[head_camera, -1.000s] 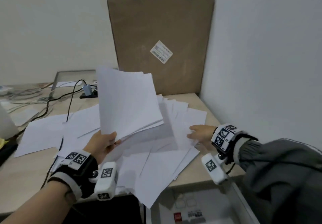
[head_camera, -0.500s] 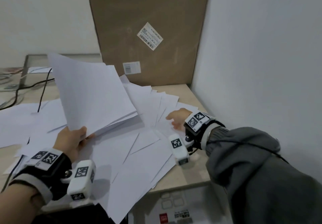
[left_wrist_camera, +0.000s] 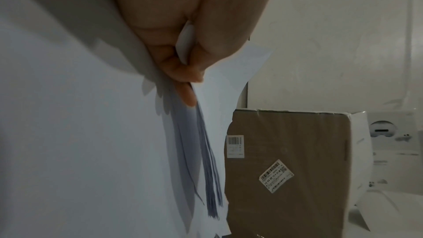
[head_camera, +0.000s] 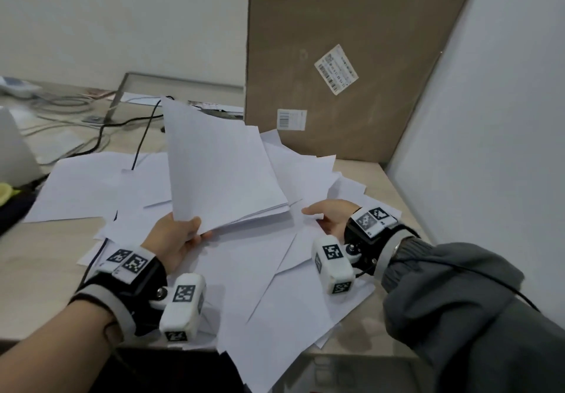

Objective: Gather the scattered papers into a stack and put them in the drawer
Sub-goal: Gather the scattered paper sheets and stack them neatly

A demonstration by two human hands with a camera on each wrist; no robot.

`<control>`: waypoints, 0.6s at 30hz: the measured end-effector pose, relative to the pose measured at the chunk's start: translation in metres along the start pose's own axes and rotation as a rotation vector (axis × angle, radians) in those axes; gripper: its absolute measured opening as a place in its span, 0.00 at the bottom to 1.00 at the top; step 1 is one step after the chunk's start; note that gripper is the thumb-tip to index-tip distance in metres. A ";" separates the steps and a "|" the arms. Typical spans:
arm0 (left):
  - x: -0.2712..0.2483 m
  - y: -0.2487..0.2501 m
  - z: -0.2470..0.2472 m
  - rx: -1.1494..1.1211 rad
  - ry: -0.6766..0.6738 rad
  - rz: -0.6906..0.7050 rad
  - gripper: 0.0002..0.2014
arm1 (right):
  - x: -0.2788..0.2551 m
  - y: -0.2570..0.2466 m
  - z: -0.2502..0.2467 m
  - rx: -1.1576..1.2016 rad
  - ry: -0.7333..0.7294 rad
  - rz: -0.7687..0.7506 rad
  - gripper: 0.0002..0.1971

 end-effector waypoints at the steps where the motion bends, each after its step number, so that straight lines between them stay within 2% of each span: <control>1: -0.001 0.001 0.001 -0.007 -0.001 0.000 0.11 | 0.000 -0.003 0.001 -0.068 0.008 -0.002 0.13; 3: -0.003 0.002 0.004 -0.014 -0.012 0.000 0.10 | -0.009 -0.014 0.005 -0.280 0.067 -0.021 0.13; 5: -0.005 0.003 0.006 -0.020 -0.021 0.002 0.11 | -0.019 -0.027 0.010 -0.440 0.129 -0.108 0.11; 7: -0.006 0.003 0.007 -0.020 -0.032 0.001 0.11 | -0.026 -0.035 0.011 -0.463 0.163 -0.178 0.16; 10: -0.009 0.003 0.007 -0.023 -0.054 -0.014 0.06 | -0.032 -0.048 0.008 -0.373 0.187 -0.248 0.14; 12: -0.009 0.002 0.004 -0.034 -0.040 -0.017 0.09 | -0.029 -0.054 0.000 -0.293 0.215 -0.227 0.11; 15: -0.007 0.001 0.002 -0.054 -0.040 -0.008 0.11 | -0.011 -0.053 -0.013 -0.180 0.227 -0.149 0.21; 16: -0.007 0.001 0.002 -0.057 -0.046 -0.009 0.11 | -0.005 -0.051 -0.016 -0.203 0.219 -0.113 0.23; 18: -0.006 0.001 0.003 -0.059 -0.057 -0.014 0.11 | -0.003 -0.050 -0.015 -0.343 0.226 -0.035 0.18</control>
Point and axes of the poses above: each hand's wrist, its own x-axis towards the middle knuckle, its own z-axis out of the palm, y = z × x, the point moved 9 cm from there along x, towards the middle knuckle, and after that the axes turned 15 degrees about -y, right-handed, at the moved point
